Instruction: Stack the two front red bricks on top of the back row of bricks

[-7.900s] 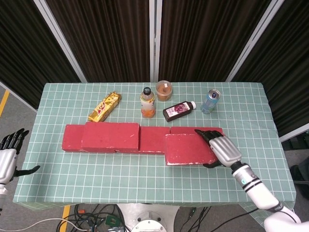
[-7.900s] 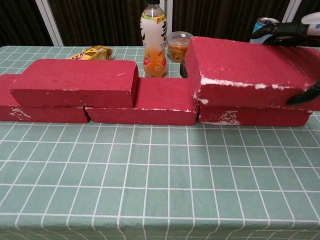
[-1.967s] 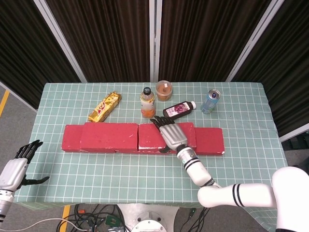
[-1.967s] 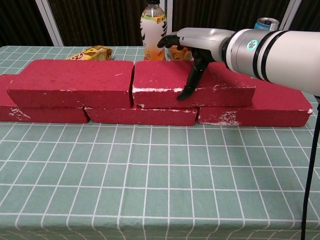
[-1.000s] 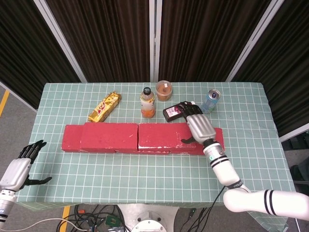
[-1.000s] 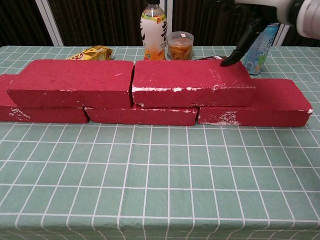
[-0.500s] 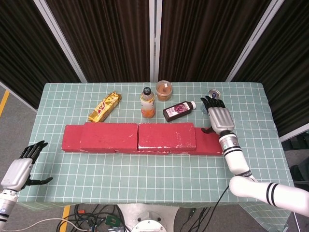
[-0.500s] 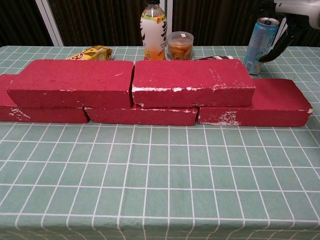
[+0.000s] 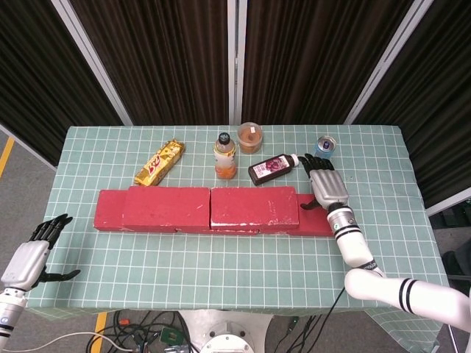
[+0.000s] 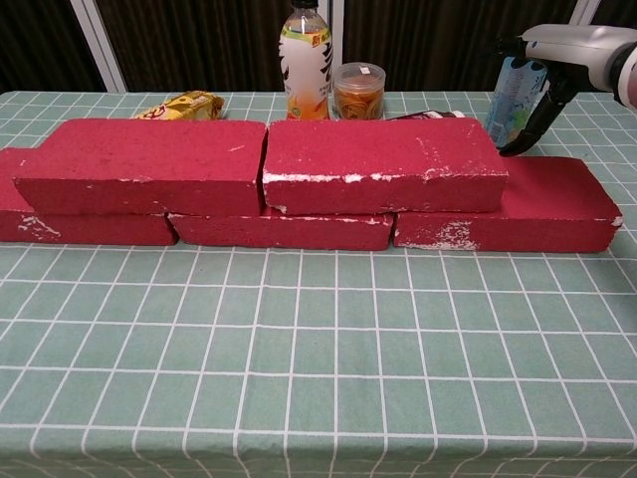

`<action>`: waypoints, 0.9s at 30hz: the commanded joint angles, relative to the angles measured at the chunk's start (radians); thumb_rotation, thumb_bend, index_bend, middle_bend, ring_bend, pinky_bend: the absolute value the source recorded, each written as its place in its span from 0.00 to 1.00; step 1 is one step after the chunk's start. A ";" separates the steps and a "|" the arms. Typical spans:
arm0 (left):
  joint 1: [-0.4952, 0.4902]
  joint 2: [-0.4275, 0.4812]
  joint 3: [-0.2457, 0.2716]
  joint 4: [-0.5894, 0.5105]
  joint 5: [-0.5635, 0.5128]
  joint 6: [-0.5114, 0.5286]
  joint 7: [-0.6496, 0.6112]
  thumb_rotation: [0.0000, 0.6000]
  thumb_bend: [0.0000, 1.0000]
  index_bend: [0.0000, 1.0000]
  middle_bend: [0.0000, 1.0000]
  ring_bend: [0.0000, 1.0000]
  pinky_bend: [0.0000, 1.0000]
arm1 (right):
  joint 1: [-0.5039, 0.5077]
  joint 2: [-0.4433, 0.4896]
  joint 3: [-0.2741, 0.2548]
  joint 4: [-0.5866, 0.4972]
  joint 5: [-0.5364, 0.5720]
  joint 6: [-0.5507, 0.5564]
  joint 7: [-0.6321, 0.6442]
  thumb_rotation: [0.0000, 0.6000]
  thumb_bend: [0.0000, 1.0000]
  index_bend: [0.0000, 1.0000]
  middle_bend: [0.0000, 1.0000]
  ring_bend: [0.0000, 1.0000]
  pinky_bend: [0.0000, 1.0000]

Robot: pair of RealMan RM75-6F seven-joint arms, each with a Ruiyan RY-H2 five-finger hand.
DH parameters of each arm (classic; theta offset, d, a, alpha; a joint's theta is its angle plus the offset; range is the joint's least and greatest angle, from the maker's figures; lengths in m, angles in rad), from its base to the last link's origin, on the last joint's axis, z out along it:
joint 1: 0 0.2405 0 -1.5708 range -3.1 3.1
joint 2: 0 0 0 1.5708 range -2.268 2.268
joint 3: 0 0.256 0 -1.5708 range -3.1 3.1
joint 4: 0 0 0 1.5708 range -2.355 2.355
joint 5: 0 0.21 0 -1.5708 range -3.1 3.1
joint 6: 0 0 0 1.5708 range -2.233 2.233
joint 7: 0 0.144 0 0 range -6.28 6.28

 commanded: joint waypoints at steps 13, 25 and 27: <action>-0.002 0.002 -0.001 -0.004 0.000 -0.001 0.004 1.00 0.05 0.03 0.00 0.00 0.00 | 0.002 0.009 0.011 -0.040 0.010 -0.019 -0.007 1.00 0.00 0.00 0.00 0.00 0.00; -0.001 0.004 0.000 -0.009 -0.001 -0.001 0.008 1.00 0.05 0.03 0.00 0.00 0.00 | -0.004 0.009 0.007 -0.039 0.015 -0.019 -0.006 1.00 0.00 0.00 0.00 0.00 0.00; -0.001 0.003 0.000 -0.008 0.000 0.000 0.008 1.00 0.05 0.03 0.00 0.00 0.00 | -0.004 0.010 0.007 -0.042 0.012 -0.019 -0.006 1.00 0.00 0.00 0.00 0.00 0.00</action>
